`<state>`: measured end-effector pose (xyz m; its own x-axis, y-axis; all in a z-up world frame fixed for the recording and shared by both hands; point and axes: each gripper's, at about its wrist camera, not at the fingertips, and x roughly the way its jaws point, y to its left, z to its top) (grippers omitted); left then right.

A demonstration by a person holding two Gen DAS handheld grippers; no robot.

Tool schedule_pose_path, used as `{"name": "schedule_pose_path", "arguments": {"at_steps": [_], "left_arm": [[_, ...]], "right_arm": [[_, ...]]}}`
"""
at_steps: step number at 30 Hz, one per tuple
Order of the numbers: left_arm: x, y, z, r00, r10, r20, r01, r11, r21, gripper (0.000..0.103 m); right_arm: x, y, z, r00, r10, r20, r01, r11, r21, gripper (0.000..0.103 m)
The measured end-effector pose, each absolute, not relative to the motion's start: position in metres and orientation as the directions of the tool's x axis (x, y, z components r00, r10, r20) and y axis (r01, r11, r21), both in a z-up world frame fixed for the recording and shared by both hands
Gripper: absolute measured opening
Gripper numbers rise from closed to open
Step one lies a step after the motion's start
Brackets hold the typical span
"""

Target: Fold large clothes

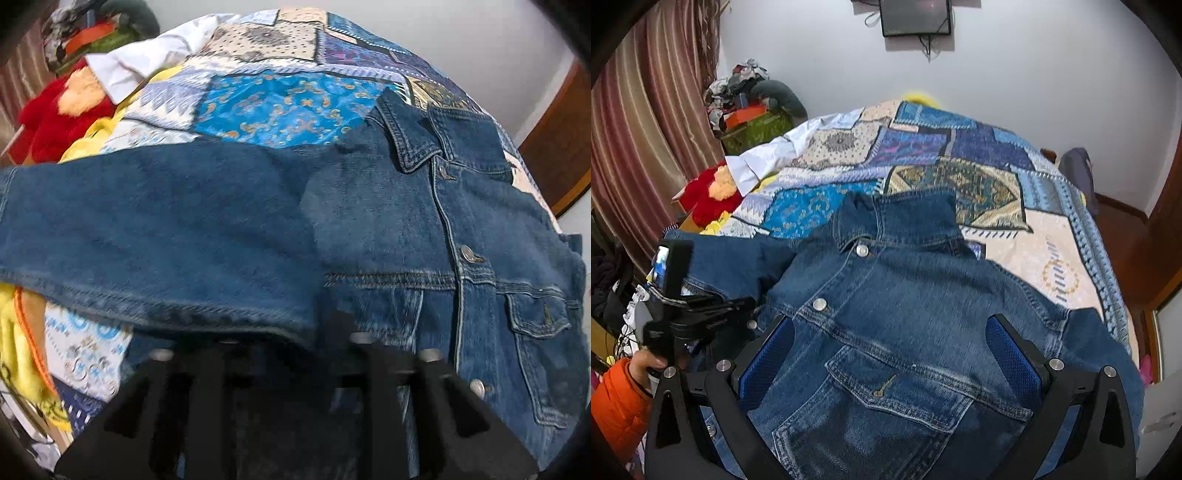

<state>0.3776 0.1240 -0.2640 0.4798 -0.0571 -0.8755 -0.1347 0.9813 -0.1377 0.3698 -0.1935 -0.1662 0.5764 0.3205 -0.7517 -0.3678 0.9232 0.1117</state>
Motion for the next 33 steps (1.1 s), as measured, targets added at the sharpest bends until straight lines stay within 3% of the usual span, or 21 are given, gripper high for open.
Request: {"name": "schedule_pose_path", "arguments": {"at_steps": [2,5,11,15,16,18,21,26,33], "left_arm": [[0.368,0.136,-0.254,0.494,-0.066,-0.867,-0.150,0.976,-0.160,0.061],[0.352,0.168,-0.234,0.530,-0.087,-0.843,-0.190,0.957,-0.218,0.069],[0.353,0.244,-0.227,0.571,-0.118,-0.813,-0.331,0.873,-0.359,0.070],[0.361,0.286,-0.244,0.558,-0.076,-0.827,-0.454,0.806,-0.380,0.070],[0.362,0.292,-0.246,0.556,-0.062,-0.829,-0.472,0.797,-0.376,0.069],[0.366,0.302,-0.246,0.555,-0.024,-0.832,-0.501,0.788,-0.357,0.042],[0.375,0.293,-0.233,0.553,0.072,-0.830,-0.497,0.828,-0.259,0.025],[0.386,0.248,-0.185,0.623,0.216,-0.752,-0.415,0.906,-0.083,0.016],[0.402,0.156,-0.100,0.779,0.151,-0.609,-0.200,0.980,-0.012,0.014]], "right_arm": [[0.372,-0.193,-0.167,0.571,0.327,-0.753,-0.365,0.923,0.124,0.103],[0.375,-0.190,-0.167,0.569,0.342,-0.748,-0.364,0.920,0.144,0.103],[0.383,-0.174,-0.168,0.560,0.351,-0.750,-0.377,0.915,0.146,0.103],[0.386,-0.162,-0.171,0.548,0.357,-0.756,-0.392,0.909,0.144,0.103],[0.386,-0.160,-0.172,0.547,0.359,-0.757,-0.397,0.907,0.143,0.103],[0.387,-0.154,-0.173,0.545,0.354,-0.761,-0.408,0.904,0.128,0.103],[0.387,-0.148,-0.176,0.545,0.342,-0.765,-0.422,0.901,0.103,0.103],[0.391,-0.151,-0.176,0.549,0.344,-0.762,-0.413,0.904,0.111,0.103],[0.391,-0.183,-0.159,0.591,0.351,-0.726,-0.366,0.919,0.146,0.103]]}}
